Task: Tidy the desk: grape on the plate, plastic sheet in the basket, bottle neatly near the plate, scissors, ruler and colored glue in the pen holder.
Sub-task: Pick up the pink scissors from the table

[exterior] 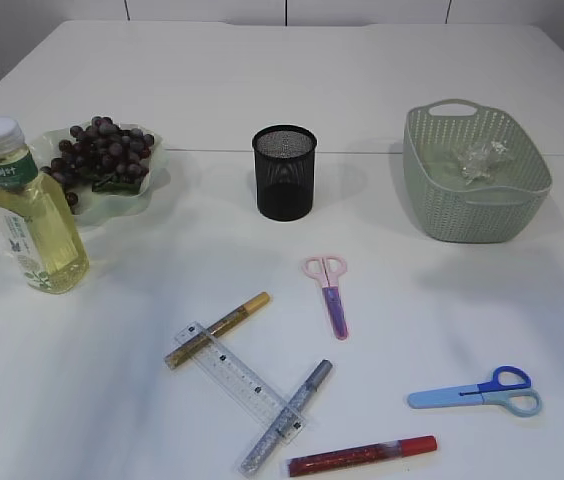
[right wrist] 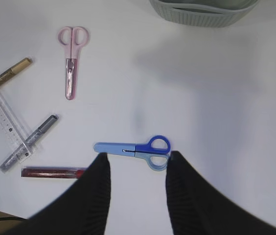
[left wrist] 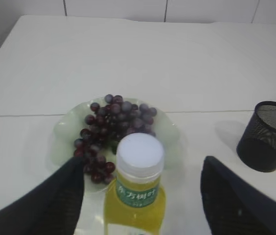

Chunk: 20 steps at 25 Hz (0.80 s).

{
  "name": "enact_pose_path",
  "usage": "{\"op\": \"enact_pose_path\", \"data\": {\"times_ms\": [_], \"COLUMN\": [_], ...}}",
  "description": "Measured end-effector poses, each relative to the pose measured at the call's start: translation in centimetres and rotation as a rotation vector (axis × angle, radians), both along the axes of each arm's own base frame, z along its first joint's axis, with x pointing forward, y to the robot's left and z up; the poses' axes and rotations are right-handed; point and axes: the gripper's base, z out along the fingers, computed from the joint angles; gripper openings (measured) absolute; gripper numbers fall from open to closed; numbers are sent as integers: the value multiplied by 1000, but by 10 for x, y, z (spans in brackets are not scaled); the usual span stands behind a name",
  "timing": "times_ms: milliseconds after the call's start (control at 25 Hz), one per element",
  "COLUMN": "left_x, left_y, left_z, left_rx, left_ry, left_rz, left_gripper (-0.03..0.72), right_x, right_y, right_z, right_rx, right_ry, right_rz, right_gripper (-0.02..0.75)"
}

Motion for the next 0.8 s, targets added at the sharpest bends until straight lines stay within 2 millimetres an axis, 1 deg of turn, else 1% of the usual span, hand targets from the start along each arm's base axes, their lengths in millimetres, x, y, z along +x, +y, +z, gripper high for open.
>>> {"op": "enact_pose_path", "data": {"times_ms": [120, 200, 320, 520, 600, 680, 800], "left_x": [-12, -17, -20, -28, -33, -37, -40], "left_y": [5, 2, -12, -51, -62, -67, -64], "left_z": [7, 7, 6, 2, -1, -4, -9], "left_rx": [-21, -29, -48, -57, -63, -71, -79], "left_ry": [43, 74, 105, 162, 199, 243, 303], "left_rz": [91, 123, 109, 1, -12, 6, 64], "left_gripper": [527, 501, 449, 391, 359, 320, 282], "right_x": [0, 0, 0, 0, 0, 0, 0], "right_y": [0, 0, 0, 1, 1, 1, 1], "right_z": [0, 0, 0, 0, 0, 0, 0], "right_rx": [0, 0, 4, 8, 8, 8, 8], "right_ry": [0, 0, 0, 0, 0, 0, 0], "right_rz": [0, 0, 0, 1, 1, 1, 1], "right_gripper": [313, 313, 313, 313, 313, 313, 313]}}
